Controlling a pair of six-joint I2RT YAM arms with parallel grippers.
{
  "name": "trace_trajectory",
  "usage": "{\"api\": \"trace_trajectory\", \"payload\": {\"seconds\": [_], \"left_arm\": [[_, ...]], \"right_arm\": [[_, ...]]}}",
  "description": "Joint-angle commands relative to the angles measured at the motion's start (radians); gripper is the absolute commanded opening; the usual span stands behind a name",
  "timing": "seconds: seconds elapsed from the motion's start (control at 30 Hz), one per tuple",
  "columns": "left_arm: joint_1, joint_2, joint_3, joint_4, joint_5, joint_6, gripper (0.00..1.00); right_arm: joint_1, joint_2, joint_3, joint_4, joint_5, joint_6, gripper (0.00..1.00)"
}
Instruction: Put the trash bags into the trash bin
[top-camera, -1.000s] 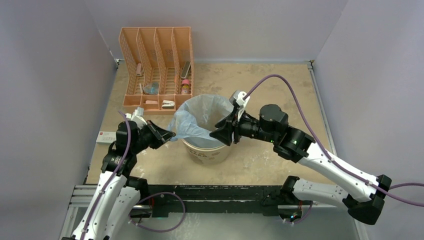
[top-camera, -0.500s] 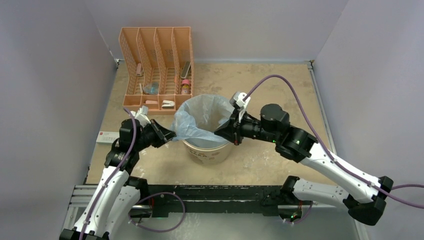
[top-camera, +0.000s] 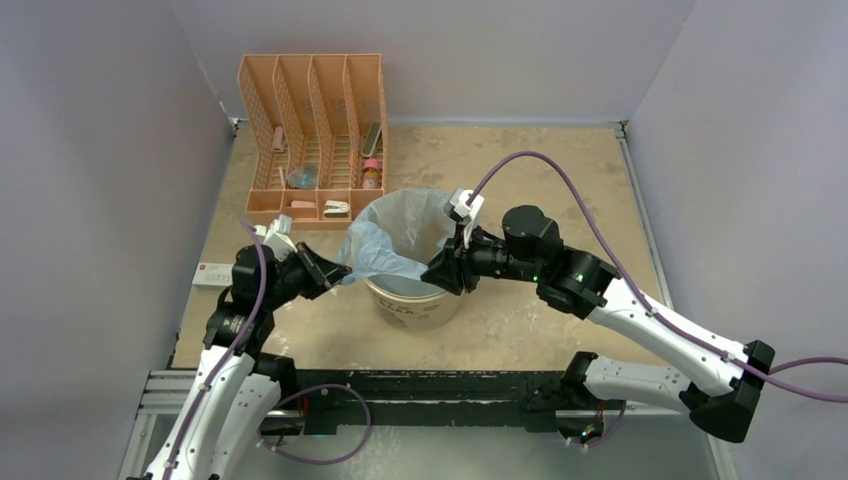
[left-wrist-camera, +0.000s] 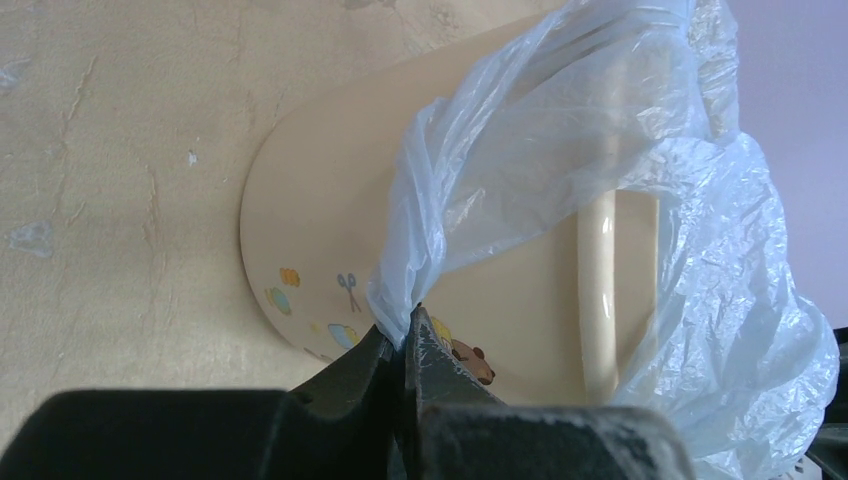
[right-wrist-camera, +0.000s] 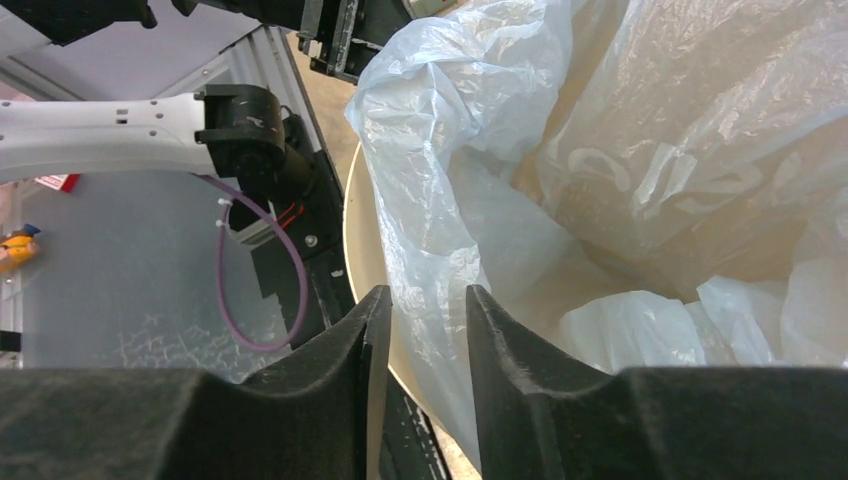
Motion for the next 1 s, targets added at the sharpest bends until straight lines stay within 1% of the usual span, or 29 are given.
{"api": "trace_trajectory", "payload": {"seconds": [0.0,0.13,0.17,0.23,0.33,0.43,0.6,0.67,0.77,0.97], "left_arm": [[0.005,0.0,0.028,0.0,0.009,0.042,0.0],[0.005,0.002,0.029,0.001,0.004,0.048,0.0],[0.005,0.002,0.031,0.002,0.005,0.046,0.0],[0.005,0.005,0.034,0.003,0.004,0.048,0.0],[0.005,0.007,0.039,0.0,0.002,0.052,0.0],[0.005,0.009,0.041,0.0,0.007,0.057,0.0],[0.005,0.002,0.053,-0.026,-0.018,0.07,0.0],[0.005,-0.007,0.053,-0.025,-0.023,0.067,0.0],[0.005,-0.002,0.058,-0.036,-0.019,0.077,0.0],[0.005,-0.025,0.027,-0.02,-0.019,0.064,0.0]], "right_arm": [[0.007,0.019,0.051,0.008,0.026,-0.03,0.37],[0.015,0.048,0.054,-0.011,-0.053,-0.041,0.27],[0.018,0.054,0.053,-0.011,-0.089,-0.046,0.23],[0.025,0.056,0.057,-0.01,-0.085,-0.049,0.06],[0.028,0.033,0.048,0.005,-0.045,-0.052,0.0],[0.028,0.015,0.05,0.005,-0.084,-0.058,0.0],[0.029,0.005,0.049,-0.018,-0.214,-0.062,0.0],[0.031,0.009,0.017,-0.032,-0.262,-0.08,0.0],[0.036,0.014,-0.033,-0.017,-0.275,-0.078,0.0],[0.053,0.038,-0.056,-0.027,-0.292,-0.067,0.0]]}}
